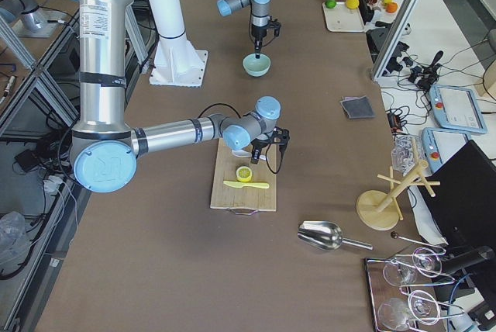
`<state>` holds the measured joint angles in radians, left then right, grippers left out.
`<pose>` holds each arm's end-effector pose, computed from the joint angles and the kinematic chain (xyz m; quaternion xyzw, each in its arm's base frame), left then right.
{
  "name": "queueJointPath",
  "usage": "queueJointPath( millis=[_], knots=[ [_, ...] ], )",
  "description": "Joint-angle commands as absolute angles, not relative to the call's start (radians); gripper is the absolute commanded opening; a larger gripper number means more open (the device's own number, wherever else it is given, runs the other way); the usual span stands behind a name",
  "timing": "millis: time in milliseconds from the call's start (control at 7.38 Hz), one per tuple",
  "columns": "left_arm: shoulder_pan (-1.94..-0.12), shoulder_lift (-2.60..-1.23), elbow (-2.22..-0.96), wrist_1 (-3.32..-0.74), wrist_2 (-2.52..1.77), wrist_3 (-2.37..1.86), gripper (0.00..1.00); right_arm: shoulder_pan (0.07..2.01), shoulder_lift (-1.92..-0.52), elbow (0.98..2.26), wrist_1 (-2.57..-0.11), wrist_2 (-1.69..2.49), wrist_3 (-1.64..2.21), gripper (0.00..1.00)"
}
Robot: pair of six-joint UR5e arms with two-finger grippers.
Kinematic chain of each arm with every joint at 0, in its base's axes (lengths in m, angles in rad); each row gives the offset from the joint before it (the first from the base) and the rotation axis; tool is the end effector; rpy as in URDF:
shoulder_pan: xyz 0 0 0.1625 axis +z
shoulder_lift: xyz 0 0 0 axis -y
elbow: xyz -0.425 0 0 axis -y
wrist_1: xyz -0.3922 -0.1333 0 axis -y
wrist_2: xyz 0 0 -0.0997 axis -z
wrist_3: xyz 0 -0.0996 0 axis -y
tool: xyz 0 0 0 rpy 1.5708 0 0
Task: Place spoon in bowl
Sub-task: 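Grasp and lift the white spoon with right gripper while left gripper withdraws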
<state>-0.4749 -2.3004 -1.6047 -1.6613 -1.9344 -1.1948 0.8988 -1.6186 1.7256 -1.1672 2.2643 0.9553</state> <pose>0.5798 -0.4082 0.1941 0.0182 0.4389 0.0305 0.8978 -0.2531 -0.4300 0.5632 -0.0759 -0.3985 0.0435 0.9130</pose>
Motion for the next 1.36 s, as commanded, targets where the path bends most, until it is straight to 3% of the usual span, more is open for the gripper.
queueJointPath(
  millis=[0, 136, 271, 407, 542, 678, 949, 1220],
  knots=[
    [-0.472, -2.299, -1.606, -1.660, -1.934, -1.200, 0.49, 0.899, -1.620, 1.724, -1.167, 2.264, 0.959, 0.17],
    [-0.474, -2.301, -1.609, -1.660, -1.934, -1.201, 0.61, 0.897, -1.620, 1.724, -1.167, 2.267, 0.960, 0.12],
    [-0.474, -2.301, -1.615, -1.658, -1.934, -1.201, 0.66, 0.897, -1.620, 1.724, -1.167, 2.267, 0.960, 0.03],
    [-0.474, -2.301, -1.624, -1.658, -1.934, -1.201, 0.66, 0.899, -1.620, 1.726, -1.167, 2.269, 0.960, 0.00],
    [-0.477, -2.296, -1.649, -1.655, -1.933, -1.201, 0.73, 0.899, -1.620, 1.735, -1.167, 2.270, 0.960, 0.00],
    [-0.492, -2.274, -1.716, -1.648, -1.931, -1.200, 0.92, 0.899, -1.617, 1.767, -1.169, 2.272, 0.960, 0.00],
    [-0.599, -2.075, -1.950, -1.613, -1.951, -1.054, 0.97, 0.891, -1.513, 1.810, -1.183, 2.264, 1.085, 0.00],
    [-0.726, -1.946, -2.051, -1.542, -2.053, -0.851, 0.97, 0.794, -1.351, 1.813, -1.187, 2.196, 1.338, 0.00]
  ],
)
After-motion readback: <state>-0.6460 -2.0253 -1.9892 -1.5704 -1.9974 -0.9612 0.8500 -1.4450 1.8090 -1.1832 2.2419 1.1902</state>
